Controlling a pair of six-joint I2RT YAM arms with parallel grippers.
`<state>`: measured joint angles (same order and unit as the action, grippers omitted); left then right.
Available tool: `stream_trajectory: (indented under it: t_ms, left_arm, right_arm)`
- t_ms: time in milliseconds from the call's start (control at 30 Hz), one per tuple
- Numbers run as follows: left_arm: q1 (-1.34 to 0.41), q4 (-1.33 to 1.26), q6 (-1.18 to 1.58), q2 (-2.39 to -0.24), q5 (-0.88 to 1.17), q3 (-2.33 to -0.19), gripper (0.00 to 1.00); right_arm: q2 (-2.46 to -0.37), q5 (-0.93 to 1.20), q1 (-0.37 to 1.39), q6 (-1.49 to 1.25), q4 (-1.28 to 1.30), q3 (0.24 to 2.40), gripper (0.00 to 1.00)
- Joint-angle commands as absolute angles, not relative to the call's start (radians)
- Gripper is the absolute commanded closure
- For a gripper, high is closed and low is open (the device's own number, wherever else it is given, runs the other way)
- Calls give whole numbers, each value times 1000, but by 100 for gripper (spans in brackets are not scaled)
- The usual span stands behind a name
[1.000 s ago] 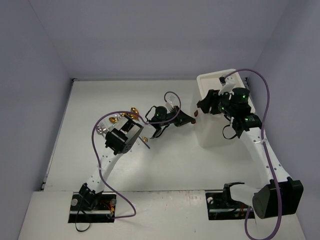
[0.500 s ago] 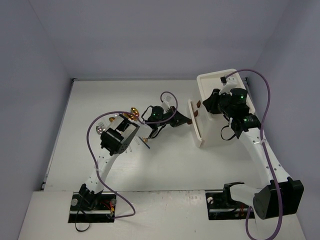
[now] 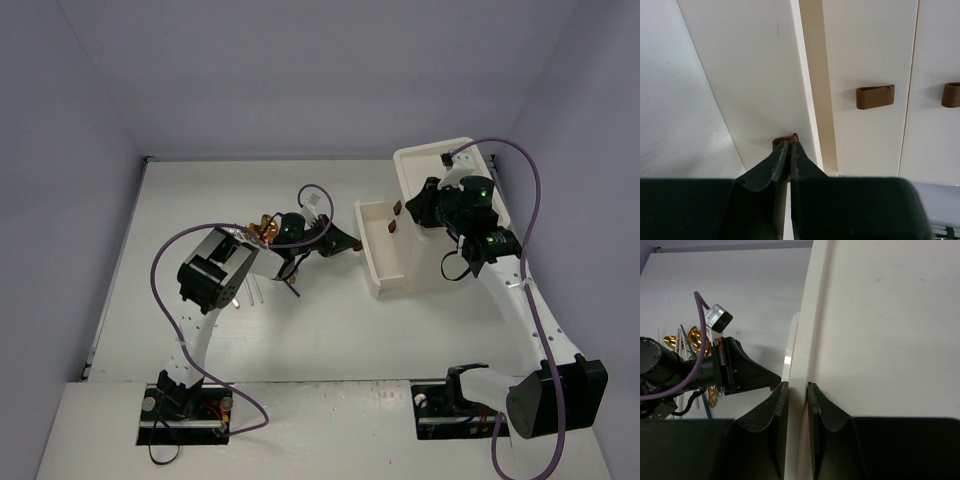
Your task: Sort the eating utensils into containers
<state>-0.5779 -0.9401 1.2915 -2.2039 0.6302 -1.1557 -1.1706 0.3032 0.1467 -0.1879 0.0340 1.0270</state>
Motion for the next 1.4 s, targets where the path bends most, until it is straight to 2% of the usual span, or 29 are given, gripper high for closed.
stream_trajectory:
  t_ms: [0,367,433,500,567,633,733,867,1100,1233,1367]
  left_arm:
    - [-544,-981,1261,-2097,677,-1114,100]
    - [-491,-961,1236,-2042,717,-1025,100]
    - [-484,-951,1233,-2040,728,-1027,97]
    - [-482,-932,1223,-2032,732,-1028,86]
    - [-472,-879,1191,-2001,732,-1031,57]
    - [-463,-809,1148,-1954,725,-1038,45]
    - [-450,-684,1069,-1875,702,-1046,32]
    - [-427,-469,958,-1728,656,-1052,22]
    - [-422,362,610,-1496,136,-1201,19]
    - [-414,534,582,-1458,-44,-1200,21]
    - [-405,543,634,-1445,-70,-1122,31]
  right_arm:
    - [-1187,181,130,-156,114,1031,100]
    - [-1183,188,132,-142,117,1041,99]
    - [-1178,193,132,-136,118,1044,90]
    - [-1176,198,132,-132,119,1050,83]
    - [-1166,208,132,-123,124,1067,73]
    - [-1157,210,132,-115,134,1085,67]
    - [-1150,205,131,-94,157,1114,58]
    - [-1135,191,132,-62,200,1173,49]
    - [-1055,158,133,-45,218,1193,28]
    - [-1019,157,135,-47,219,1179,25]
    - [-982,156,138,-46,221,1154,24]
